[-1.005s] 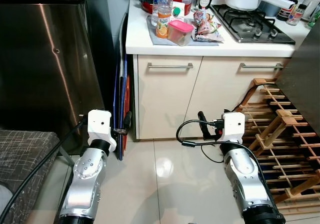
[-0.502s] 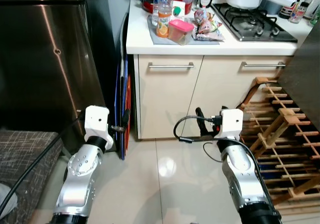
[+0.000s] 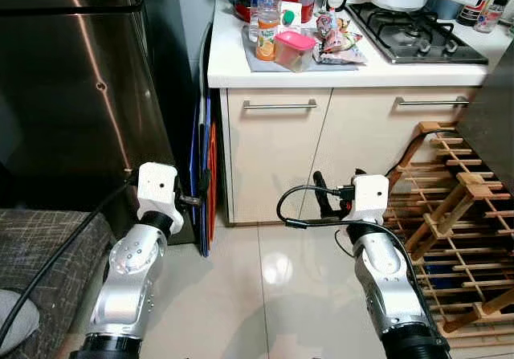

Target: Restocking fridge

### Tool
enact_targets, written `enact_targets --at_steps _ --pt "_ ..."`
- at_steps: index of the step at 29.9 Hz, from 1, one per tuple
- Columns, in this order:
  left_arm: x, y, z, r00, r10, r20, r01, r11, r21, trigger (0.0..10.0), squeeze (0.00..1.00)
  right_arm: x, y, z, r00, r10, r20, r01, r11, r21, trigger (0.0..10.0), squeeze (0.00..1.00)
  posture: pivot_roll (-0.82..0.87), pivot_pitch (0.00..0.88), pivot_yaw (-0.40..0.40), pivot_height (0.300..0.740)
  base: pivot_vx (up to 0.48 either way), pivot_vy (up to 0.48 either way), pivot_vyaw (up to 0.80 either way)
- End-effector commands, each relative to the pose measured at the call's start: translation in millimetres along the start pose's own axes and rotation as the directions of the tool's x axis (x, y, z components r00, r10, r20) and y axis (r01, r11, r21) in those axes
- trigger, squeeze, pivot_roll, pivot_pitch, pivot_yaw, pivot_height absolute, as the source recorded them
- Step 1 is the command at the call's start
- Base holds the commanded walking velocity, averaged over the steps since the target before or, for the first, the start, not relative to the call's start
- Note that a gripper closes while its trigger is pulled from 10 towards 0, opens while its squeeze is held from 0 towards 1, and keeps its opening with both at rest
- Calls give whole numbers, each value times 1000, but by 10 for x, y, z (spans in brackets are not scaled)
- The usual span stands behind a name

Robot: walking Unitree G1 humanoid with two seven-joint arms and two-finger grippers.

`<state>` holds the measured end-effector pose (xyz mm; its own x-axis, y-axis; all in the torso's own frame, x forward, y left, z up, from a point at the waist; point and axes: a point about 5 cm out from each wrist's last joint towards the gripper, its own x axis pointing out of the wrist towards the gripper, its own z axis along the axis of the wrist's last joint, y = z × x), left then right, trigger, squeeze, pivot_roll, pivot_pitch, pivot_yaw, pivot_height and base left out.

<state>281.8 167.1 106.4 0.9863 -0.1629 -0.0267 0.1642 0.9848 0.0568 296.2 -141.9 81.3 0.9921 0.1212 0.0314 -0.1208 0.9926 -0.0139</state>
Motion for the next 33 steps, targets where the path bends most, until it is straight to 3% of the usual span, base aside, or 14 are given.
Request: enact_targets --at_steps 1,11,22,23,24,25,26,33 --pt "38 -47 25 1000 -12 12 12 1000 4 10000 0 8 -36 -1 1000 -16 -9 16 1000 -7 10000 0 -3 0 19 740 0 0 -781" --pt "42 0 12 1000 -3 8 3 1000 18 10000 0 10 -16 -34 1000 -23 -18 23 1000 -2 10000 0 4 0 23 740 0 0 -777" --pt "108 88 -62 998 62 -20 -63 996 -69 10000 0 33 -64 18 999 -52 9 53 999 -13 10000 0 0 0 10 740 0 0 -769" --pt "111 86 -64 998 56 -17 -57 995 -79 10000 86 33 -70 20 998 -55 10 55 998 -15 10000 0 -2 0 10 740 0 0 -769" --pt "111 81 -65 999 48 -13 -49 995 -86 10000 365 33 -88 24 998 -64 14 64 998 -14 10000 0 -4 0 9 740 0 0 -763" --pt "111 81 -65 999 48 -13 -49 995 -86 10000 365 33 -88 24 998 -64 14 64 998 -14 10000 0 -4 0 9 740 0 0 -763" --pt "113 77 -64 999 42 -7 -43 994 -99 10000 1000 31 -100 26 997 -73 15 73 997 -9 10000 0 -4 0 9 740 0 0 -763" --pt "122 72 -64 999 48 -2 -48 993 -104 10000 1000 14 -218 39 985 -171 16 170 985 41 10000 0 -6 0 7 740 0 0 -760"
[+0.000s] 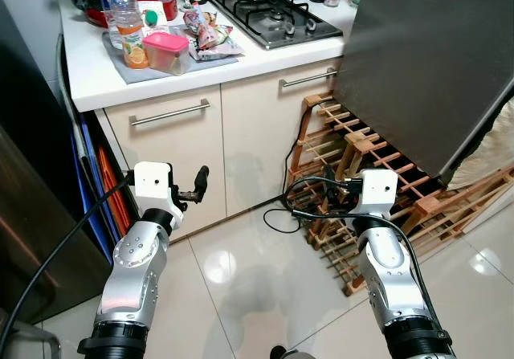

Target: Restocking fridge

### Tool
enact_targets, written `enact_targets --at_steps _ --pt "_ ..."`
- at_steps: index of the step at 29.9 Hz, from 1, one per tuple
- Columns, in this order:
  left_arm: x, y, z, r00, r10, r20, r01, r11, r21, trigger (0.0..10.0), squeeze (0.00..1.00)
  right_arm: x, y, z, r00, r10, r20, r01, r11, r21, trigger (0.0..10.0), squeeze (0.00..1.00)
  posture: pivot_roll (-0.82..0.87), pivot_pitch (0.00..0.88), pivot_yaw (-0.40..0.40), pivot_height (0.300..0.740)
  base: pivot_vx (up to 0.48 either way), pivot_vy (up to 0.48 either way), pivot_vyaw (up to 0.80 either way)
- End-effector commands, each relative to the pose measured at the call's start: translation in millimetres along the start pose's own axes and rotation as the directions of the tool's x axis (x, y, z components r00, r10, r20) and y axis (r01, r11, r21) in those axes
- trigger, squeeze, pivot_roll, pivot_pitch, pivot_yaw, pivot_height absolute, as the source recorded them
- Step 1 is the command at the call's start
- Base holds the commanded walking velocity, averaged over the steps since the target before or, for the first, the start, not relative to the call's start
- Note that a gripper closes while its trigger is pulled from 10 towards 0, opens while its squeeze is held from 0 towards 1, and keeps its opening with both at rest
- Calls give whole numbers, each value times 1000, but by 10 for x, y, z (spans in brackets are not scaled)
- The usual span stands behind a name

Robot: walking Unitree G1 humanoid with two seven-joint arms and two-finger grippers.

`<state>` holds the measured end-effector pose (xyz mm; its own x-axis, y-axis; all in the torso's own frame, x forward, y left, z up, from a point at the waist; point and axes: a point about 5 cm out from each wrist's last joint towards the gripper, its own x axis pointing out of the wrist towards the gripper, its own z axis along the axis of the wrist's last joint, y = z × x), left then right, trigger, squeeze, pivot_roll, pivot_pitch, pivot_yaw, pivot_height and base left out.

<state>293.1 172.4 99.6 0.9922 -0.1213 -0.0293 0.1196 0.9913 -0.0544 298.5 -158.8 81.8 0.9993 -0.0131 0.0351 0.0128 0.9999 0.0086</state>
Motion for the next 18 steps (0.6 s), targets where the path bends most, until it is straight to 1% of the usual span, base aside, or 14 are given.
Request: enact_targets --at_steps 1,2,12,16,18 --pt "18 5 6 1000 6 3 -6 1000 8 10000 1000 18 -44 37 999 -37 14 37 999 23 10000 0 -6 0 7 740 0 0 -756" --pt "25 7 5 1000 9 3 -9 1000 16 10000 0 20 -60 35 999 -48 11 48 998 27 10000 0 -8 0 7 740 0 0 -750" --pt "55 29 22 1000 -4 16 3 999 43 10000 0 23 -30 5 1000 -17 1 17 1000 1 10000 0 -7 0 6 740 0 0 -737" --pt "58 9 37 999 -24 31 22 998 58 10000 0 28 12 -6 1000 4 -2 -4 1000 -14 10000 0 -4 0 5 740 0 -453 -734" --pt "62 11 33 999 -19 33 18 999 46 10000 0 28 15 -16 1000 7 -7 -8 1000 -17 10000 0 -4 0 3 740 0 0 -734"
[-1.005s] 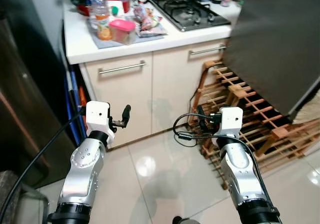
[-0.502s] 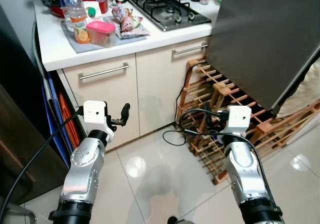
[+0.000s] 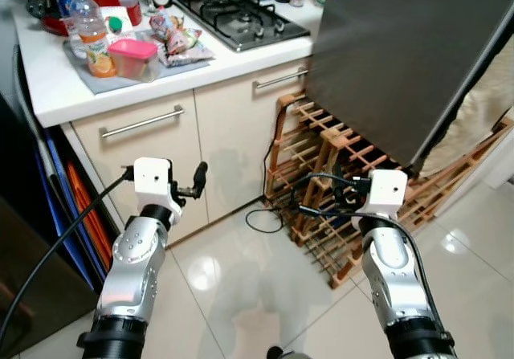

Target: Restocking fridge

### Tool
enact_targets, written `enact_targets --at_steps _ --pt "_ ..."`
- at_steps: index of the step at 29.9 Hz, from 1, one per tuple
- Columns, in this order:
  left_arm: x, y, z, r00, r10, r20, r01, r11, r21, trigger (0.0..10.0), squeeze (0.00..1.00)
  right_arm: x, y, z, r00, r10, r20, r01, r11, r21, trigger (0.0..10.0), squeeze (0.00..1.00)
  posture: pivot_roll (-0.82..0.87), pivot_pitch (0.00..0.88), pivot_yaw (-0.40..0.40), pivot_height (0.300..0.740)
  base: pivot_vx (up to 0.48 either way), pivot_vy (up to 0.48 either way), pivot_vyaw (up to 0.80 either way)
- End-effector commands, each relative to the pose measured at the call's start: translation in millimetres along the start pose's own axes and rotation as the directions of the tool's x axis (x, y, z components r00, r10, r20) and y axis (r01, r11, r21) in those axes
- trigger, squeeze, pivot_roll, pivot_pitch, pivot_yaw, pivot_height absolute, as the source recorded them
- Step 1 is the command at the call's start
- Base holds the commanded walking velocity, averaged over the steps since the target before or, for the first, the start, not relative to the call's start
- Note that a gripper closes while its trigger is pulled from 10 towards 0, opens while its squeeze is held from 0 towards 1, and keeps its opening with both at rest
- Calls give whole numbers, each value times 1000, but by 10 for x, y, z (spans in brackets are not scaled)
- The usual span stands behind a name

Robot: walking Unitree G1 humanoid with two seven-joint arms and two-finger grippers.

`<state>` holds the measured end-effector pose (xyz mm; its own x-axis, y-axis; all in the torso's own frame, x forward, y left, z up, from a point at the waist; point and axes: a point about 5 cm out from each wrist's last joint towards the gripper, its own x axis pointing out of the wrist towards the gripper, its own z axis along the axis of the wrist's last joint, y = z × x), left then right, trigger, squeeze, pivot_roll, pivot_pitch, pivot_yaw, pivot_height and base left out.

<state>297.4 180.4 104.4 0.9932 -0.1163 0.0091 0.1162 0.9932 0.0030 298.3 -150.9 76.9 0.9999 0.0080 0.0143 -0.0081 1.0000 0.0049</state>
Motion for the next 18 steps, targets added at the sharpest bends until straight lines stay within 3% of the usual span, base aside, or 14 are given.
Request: enact_targets --at_steps 1,18 --pt "32 -70 -19 1000 -20 -5 20 1000 -13 10000 0 31 -66 30 1000 -13 13 13 1000 -14 10000 0 -4 0 3 740 0 0 -738" --pt "36 -93 -41 999 -33 -10 32 999 -15 10000 0 38 -68 13 1000 -12 6 12 1000 -17 10000 0 -5 0 4 740 0 0 -734"
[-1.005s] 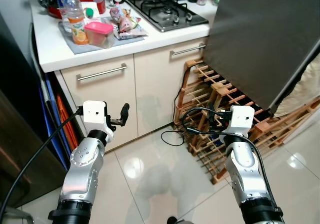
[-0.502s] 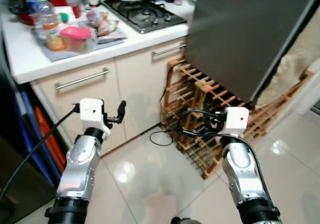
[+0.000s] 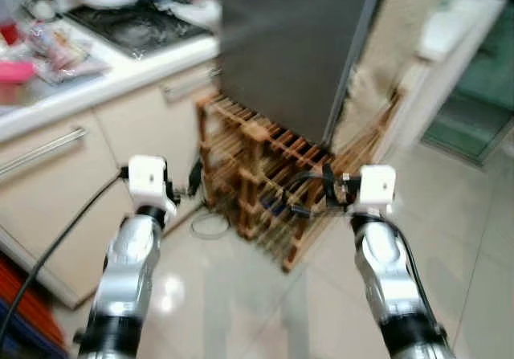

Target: Restocking fridge

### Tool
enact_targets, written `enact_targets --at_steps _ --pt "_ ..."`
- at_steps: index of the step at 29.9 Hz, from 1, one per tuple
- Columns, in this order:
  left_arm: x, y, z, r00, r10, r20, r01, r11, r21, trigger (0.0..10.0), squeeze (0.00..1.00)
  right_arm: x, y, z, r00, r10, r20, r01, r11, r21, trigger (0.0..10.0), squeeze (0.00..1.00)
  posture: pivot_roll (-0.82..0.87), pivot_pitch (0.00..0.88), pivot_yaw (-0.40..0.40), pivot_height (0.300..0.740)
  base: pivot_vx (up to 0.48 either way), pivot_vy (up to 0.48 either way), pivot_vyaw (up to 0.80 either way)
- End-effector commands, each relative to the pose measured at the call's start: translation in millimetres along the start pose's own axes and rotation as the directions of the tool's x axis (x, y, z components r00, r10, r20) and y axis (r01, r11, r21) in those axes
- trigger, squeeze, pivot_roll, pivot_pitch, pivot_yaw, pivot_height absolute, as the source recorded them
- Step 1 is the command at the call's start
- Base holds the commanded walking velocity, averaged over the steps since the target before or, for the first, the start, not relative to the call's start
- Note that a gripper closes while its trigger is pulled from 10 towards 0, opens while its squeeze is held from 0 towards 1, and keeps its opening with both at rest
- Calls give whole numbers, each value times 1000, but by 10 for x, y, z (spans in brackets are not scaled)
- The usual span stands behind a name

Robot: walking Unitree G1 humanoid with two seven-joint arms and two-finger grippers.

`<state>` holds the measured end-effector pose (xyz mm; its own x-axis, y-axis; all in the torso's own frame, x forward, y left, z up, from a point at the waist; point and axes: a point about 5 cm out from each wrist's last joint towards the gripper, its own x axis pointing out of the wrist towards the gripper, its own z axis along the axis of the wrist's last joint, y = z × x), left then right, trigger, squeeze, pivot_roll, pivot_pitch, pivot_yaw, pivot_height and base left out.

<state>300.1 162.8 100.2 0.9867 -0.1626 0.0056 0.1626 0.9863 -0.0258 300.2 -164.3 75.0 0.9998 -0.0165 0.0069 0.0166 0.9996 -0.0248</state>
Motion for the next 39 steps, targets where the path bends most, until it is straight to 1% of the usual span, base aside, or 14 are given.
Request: enact_targets --at_steps 1,6,7,10,18,22,25,30,33,36,39 --pt "-16 81 3 1000 16 -5 -15 1000 18 10000 0 19 68 30 1000 13 13 -13 1000 14 10000 0 -6 0 5 740 0 0 -731" --pt "-12 85 6 1000 21 -2 -21 999 27 10000 0 22 77 34 1000 23 13 -23 1000 4 10000 0 -7 0 8 740 0 0 -720" --pt "-9 86 9 1000 25 0 -25 999 26 10000 0 24 85 74 999 32 42 -31 999 -11 10000 0 -9 0 7 740 0 0 0" --pt "-6 84 10 1000 30 1 -30 999 24 10000 0 26 96 128 996 36 77 -36 999 -8 10000 0 -13 0 8 740 0 0 0" --pt "3 66 27 999 31 9 -31 999 22 10000 0 21 92 117 997 36 70 -35 999 -17 10000 0 -15 0 8 740 0 0 0" --pt "0 51 57 999 15 29 -16 999 28 10000 0 14 91 112 997 38 70 -37 999 -21 10000 0 -16 0 10 740 0 0 0" --pt "10 26 111 999 0 54 -2 1000 30 10000 0 13 98 113 997 37 72 -36 999 -20 10000 0 -15 0 11 740 377 -291 0" --pt "11 19 116 998 -7 60 5 1000 29 10000 0 11 112 94 997 41 58 -40 999 -19 10000 0 -15 0 11 740 397 -262 0" --pt "8 25 108 998 -2 57 1 1000 28 10000 0 13 113 73 998 42 43 -41 999 -21 10000 0 -17 0 9 740 426 0 -640" --pt "12 25 93 999 6 47 -7 1000 20 10000 0 13 104 74 998 40 50 -39 999 -21 10000 0 -16 0 8 740 329 0 -733" --pt "16 24 95 999 10 47 -10 1000 17 10000 0 11 102 85 997 43 61 -41 999 -26 10000 0 -17 0 6 740 431 0 0"
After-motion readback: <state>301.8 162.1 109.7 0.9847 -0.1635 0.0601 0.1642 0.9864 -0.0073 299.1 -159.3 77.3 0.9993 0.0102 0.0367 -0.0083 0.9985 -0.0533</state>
